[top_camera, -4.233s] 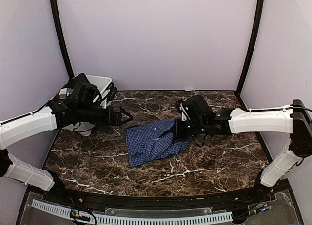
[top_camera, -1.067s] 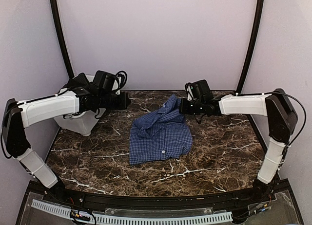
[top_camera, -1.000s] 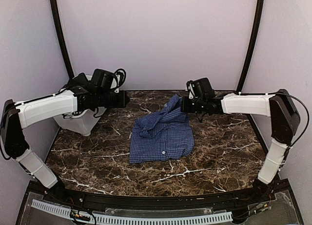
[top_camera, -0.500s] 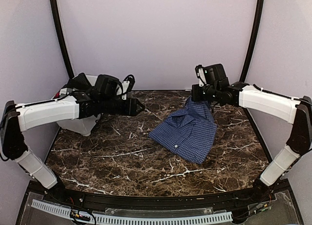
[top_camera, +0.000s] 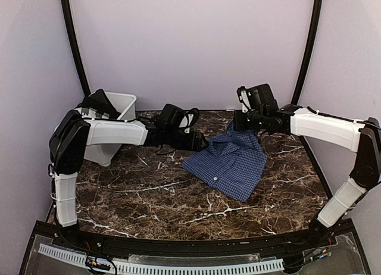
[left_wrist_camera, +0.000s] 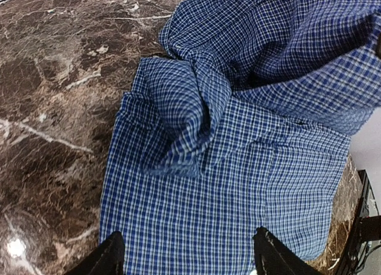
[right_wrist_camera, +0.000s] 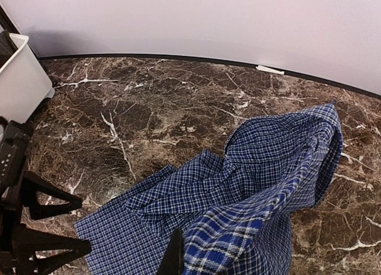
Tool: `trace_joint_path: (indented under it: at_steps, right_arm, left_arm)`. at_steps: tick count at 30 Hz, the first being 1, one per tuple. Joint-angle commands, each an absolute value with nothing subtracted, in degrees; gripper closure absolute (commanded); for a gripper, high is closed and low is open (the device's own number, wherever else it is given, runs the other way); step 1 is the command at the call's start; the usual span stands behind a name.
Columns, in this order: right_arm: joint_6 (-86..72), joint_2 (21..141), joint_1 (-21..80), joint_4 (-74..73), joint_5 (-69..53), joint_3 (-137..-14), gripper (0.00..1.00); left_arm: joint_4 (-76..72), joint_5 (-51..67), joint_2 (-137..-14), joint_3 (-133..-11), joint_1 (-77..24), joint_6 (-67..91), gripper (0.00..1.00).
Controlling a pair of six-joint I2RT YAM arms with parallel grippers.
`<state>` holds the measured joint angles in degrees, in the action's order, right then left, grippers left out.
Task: Fold and stack the long sleeve shirts
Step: Pick up the corner of the shirt from the center of the board, then pick up the shirt from the center of the board.
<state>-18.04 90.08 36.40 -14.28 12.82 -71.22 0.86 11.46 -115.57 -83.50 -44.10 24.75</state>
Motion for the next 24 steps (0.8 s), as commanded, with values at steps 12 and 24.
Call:
trace_joint_path:
  at_steps: [12, 24]
  right_arm:
    - [-17.5, 85.3, 36.7, -15.2, 14.3, -69.1, 1.0]
    - [-18.0, 79.6, 36.6, -16.3, 25.8, -66.4, 1.0]
  left_arm:
    - [4.1, 12.1, -133.7, -105.4, -44.0, 24.4, 0.29]
    - [10.6, -1.2, -122.2, -105.6, -43.9, 20.0, 1.0]
